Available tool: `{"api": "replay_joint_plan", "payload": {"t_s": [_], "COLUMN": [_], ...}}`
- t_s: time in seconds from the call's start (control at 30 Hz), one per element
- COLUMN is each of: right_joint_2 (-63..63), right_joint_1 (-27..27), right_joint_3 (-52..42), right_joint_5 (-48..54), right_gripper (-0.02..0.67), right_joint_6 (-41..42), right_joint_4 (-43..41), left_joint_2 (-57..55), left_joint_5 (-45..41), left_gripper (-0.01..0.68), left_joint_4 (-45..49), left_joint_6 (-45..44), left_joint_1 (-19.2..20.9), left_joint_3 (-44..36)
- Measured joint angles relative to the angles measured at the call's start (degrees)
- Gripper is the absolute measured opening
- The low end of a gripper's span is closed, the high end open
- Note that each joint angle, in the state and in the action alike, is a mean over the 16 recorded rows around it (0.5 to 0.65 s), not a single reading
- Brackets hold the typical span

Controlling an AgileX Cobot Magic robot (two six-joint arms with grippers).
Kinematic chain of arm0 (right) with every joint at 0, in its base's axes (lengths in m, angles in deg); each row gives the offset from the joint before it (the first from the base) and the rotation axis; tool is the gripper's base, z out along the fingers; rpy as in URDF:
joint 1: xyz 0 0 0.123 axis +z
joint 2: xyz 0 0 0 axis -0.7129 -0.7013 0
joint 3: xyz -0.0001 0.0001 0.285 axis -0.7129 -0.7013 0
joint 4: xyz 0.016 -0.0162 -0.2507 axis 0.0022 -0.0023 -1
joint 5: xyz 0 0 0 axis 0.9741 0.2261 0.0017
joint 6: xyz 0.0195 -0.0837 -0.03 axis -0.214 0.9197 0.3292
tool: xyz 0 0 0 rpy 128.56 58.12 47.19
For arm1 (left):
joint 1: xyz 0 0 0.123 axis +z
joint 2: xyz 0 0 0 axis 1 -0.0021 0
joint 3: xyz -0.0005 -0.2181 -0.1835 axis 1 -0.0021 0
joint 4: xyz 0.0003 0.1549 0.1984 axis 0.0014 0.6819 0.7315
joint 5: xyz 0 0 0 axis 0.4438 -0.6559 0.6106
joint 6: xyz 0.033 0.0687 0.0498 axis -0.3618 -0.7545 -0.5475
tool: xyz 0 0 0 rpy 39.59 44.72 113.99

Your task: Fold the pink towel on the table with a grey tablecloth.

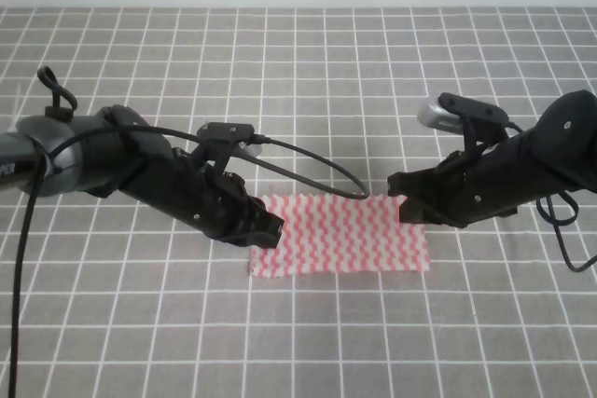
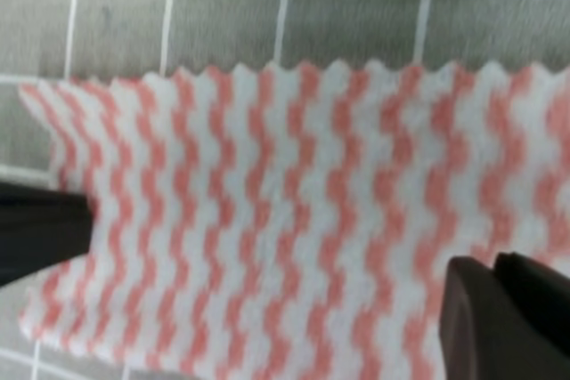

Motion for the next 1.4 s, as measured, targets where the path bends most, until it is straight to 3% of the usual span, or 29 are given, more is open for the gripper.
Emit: {"api": "replay_joint_plan", "payload": {"t_s": [0.33,0.5,0.87,1.4], "right_joint_2": [-1.8,-3.0,-4.3,-4.9], "right_joint_1": [-1.0,-1.6,-2.0,-2.0], "right_joint_3": [0.0,0.0,0.0,0.0], "right_joint_5": [-1.2,-1.1,-1.1,-0.8], "right_gripper": [0.192,0.231,0.227,0.162], "right_joint_6": [-0.8,-1.3,-1.3,-0.5], "right_joint_4": [0.3,0.4,0.7,2.7], "left_joint_2": [-0.2,-0.2,-0.2,-0.2], "left_joint_5": [-0.6,-0.9,-0.9,-1.0], "left_gripper": [0.006,0.006,0.006,0.005], "left_joint_4": [0.2,0.4,0.5,0.6], "left_joint_6": [0.1,0.1,0.1,0.1], "left_joint_1": [0.0,0.0,0.0,0.0], "left_joint_3": [0.1,0.1,0.2,0.1]}}
